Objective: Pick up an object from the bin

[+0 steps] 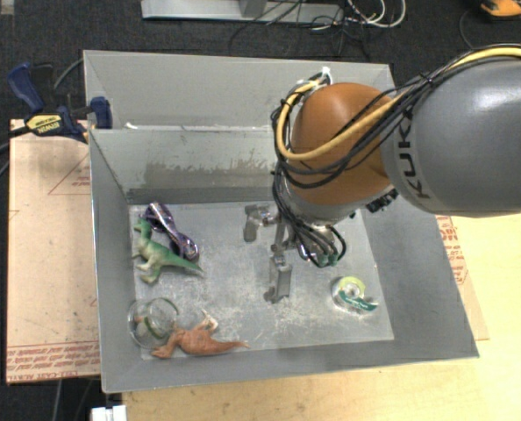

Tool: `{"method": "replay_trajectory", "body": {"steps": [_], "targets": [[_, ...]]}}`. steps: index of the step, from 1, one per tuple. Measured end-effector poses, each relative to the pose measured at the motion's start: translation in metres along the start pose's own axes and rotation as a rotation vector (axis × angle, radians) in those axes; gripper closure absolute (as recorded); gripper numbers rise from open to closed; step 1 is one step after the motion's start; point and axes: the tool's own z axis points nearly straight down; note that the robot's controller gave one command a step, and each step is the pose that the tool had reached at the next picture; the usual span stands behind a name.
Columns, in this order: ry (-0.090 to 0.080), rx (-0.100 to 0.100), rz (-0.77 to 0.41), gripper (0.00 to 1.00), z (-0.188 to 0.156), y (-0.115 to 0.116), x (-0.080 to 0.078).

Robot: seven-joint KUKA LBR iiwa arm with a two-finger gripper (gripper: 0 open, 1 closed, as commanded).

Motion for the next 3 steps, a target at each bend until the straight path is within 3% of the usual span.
{"method": "replay_trajectory", "body": {"steps": [1, 2, 3], "targets": [[0.0, 0.0, 0.023, 0.0, 0.019, 0.085, 0.016], [-0.003, -0.002, -0.094, 0.0, 0.037, 0.071, -0.017], [0.001, -0.001, -0.216, 0.0, 0.064, 0.03, 0.057]]}}
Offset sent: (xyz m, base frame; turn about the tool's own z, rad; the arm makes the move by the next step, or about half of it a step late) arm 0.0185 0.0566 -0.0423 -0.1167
